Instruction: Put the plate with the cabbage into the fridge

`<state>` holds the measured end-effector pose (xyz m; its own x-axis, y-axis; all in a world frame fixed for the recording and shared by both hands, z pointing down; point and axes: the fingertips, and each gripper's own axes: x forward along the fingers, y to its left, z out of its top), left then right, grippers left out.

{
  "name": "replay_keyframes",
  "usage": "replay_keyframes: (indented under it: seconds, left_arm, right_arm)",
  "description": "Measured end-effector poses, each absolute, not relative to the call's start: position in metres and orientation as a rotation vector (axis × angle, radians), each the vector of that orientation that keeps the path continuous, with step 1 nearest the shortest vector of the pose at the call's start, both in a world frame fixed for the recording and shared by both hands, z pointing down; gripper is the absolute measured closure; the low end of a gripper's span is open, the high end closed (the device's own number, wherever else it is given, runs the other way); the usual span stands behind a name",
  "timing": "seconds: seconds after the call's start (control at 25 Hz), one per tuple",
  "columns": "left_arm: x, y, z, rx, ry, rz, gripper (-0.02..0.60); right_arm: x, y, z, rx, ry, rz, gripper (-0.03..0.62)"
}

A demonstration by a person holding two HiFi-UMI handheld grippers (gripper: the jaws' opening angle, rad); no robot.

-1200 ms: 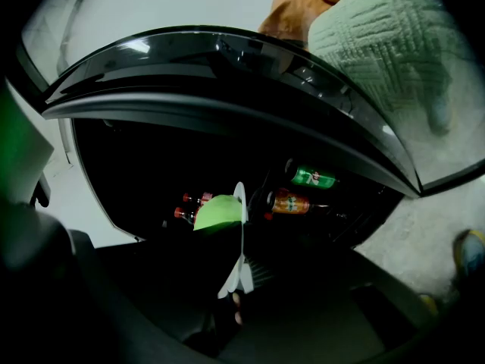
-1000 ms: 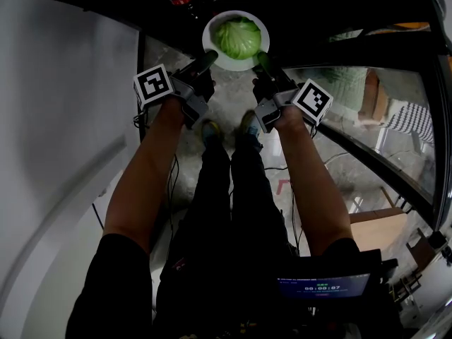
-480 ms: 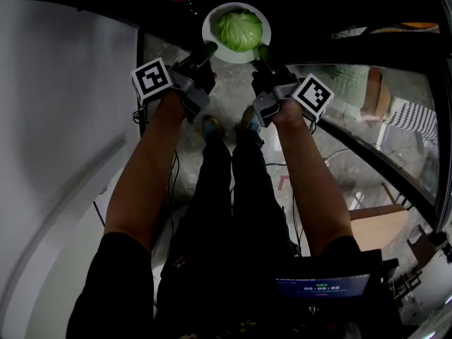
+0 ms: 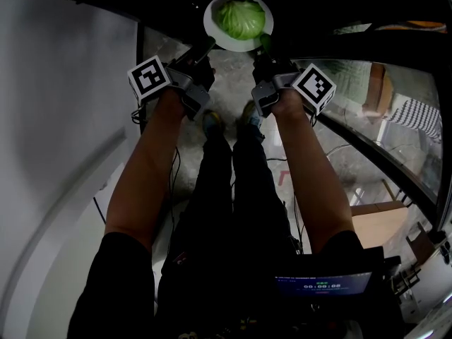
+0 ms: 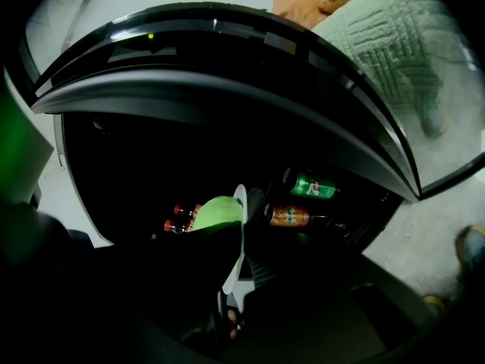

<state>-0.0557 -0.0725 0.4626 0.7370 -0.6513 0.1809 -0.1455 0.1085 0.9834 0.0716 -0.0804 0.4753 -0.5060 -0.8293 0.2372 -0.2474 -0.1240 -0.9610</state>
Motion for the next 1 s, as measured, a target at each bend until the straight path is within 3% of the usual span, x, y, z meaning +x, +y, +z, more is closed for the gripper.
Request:
replay_keyframes:
  seconds: [1.0]
  left_arm:
    - [-0.056,-0.071,0.467,1.374,-0.707,-0.453,0.566]
  right_arm:
    - [0.085,-0.073,0.465,-1.258,1.731,-1.582,0.579]
